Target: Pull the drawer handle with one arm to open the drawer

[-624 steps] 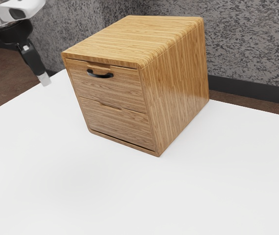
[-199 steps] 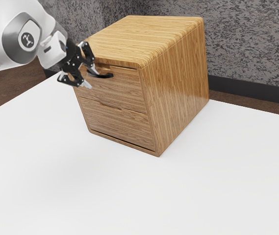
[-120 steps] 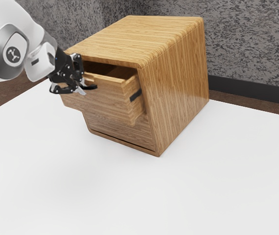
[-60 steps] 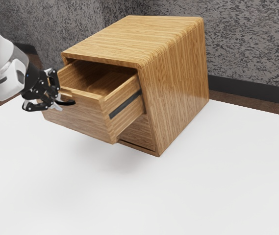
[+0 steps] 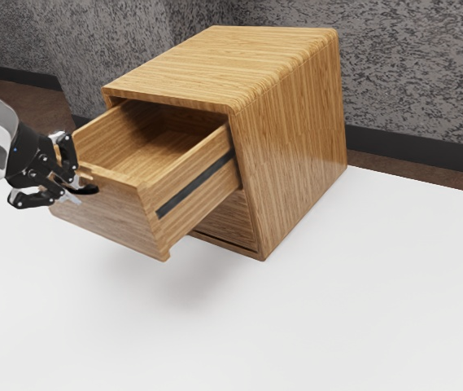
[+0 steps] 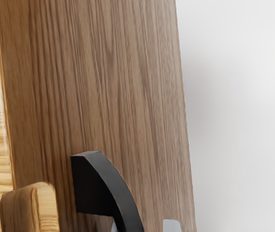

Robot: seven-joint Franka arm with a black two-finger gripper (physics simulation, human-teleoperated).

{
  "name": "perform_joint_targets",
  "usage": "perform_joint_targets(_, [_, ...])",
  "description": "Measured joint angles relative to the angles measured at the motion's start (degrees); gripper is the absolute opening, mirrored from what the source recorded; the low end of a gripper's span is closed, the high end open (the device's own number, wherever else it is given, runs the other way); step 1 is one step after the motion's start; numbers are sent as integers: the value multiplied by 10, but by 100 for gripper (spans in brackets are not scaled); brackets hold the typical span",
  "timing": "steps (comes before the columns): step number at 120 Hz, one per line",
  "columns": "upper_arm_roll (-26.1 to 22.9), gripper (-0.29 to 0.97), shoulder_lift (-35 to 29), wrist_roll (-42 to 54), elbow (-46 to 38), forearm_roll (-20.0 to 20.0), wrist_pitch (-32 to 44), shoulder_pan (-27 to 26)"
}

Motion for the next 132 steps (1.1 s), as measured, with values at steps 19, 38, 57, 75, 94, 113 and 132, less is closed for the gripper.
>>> perform_joint_targets(19, [13,-11,-10,4,-14,1,-1,-1])
perform_joint_targets(38, [19,-9,-34,7,-27,2,-4,-1])
perform_joint_targets(57, [19,-10,-45,10,-39,2,-6,0])
perform_joint_targets(75, [19,-11,-62,12,-51,2,-7,0])
perform_joint_targets(94, [19,-11,-71,13,-55,2,-13,-1])
perform_joint_targets(113, [19,-11,-77,12,-59,1,-18,-1])
perform_joint_targets(132, [19,-11,-90,7,-59,5,-24,-1])
